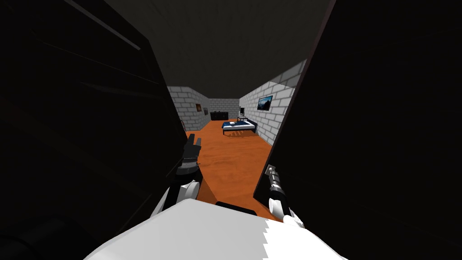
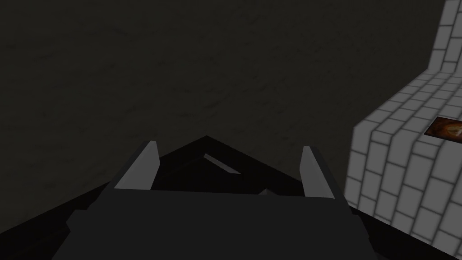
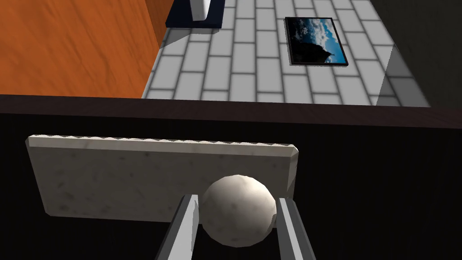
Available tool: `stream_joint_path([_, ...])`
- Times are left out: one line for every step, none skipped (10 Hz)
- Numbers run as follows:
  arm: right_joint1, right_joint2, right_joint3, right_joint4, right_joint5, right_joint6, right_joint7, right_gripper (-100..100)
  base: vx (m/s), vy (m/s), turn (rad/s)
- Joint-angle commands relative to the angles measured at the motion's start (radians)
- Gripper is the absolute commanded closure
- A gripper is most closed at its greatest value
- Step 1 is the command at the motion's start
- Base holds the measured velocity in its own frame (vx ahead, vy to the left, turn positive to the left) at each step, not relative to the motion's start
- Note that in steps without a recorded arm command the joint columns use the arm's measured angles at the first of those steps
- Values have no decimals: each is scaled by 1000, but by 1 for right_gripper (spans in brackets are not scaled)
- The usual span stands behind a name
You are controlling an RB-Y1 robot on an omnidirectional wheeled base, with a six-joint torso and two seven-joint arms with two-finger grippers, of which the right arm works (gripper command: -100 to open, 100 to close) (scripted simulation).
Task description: Push the door open
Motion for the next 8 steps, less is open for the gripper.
stream_joint_path([24,-8,-9,-50,-4,30,6,100,39,7,-11])
stream_joint_path([24,-8,-9,-58,-4,30,6,100,1,-10,7])
stream_joint_path([25,-13,-29,-56,-17,30,13,100,109,29,-38])
stream_joint_path([25,-14,-34,-56,-20,31,14,100,164,53,-73])
stream_joint_path([26,-17,-44,-55,-26,31,18,100,199,58,-81])
stream_joint_path([26,-19,-54,-54,-32,31,21,100,236,58,-81])
stream_joint_path([27,-22,-64,-53,-38,31,24,100,192,50,-40])
stream_joint_path([27,-22,-64,-67,-38,31,24,100,120,18,-31])
